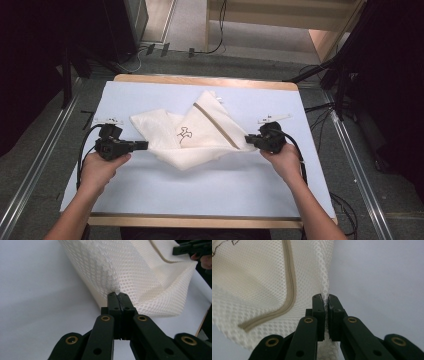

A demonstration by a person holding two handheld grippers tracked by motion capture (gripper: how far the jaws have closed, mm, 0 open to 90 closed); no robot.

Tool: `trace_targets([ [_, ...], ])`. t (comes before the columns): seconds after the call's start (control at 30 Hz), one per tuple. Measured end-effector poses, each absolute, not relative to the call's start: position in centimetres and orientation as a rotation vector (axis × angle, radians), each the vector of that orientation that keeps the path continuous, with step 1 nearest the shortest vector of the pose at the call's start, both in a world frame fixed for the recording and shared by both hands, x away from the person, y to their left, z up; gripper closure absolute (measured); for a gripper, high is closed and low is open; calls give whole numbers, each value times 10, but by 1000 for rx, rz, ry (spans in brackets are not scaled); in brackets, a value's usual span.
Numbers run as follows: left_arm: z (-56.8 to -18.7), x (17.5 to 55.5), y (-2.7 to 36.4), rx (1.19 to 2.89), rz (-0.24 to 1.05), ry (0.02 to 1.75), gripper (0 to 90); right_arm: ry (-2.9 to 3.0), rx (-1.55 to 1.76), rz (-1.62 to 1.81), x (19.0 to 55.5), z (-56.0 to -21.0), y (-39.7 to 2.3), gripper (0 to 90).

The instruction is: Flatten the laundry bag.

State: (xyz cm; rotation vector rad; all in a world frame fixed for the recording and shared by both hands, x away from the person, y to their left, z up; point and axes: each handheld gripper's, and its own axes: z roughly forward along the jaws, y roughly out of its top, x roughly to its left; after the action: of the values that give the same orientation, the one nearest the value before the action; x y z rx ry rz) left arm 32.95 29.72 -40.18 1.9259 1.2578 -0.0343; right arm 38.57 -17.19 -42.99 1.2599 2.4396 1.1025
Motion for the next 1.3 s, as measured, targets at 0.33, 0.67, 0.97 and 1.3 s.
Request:
trace_targets([
  [0.33, -403, 315, 297, 1930, -94, 1144, 746, 2514, 1237, 1036, 352, -443, -186, 870],
  [0.67, -402, 316, 314, 1918, 2, 1177, 606, 2510, 1194, 1174, 364, -446, -181, 480],
  [0.97, -403, 320, 313, 1940, 38, 1187, 577, 2417, 1199, 1252, 411, -439, -155, 396],
  [1.3, -407, 326, 319, 1953, 59, 1230, 558, 2464, 1298, 1275, 442, -451, -129, 690],
])
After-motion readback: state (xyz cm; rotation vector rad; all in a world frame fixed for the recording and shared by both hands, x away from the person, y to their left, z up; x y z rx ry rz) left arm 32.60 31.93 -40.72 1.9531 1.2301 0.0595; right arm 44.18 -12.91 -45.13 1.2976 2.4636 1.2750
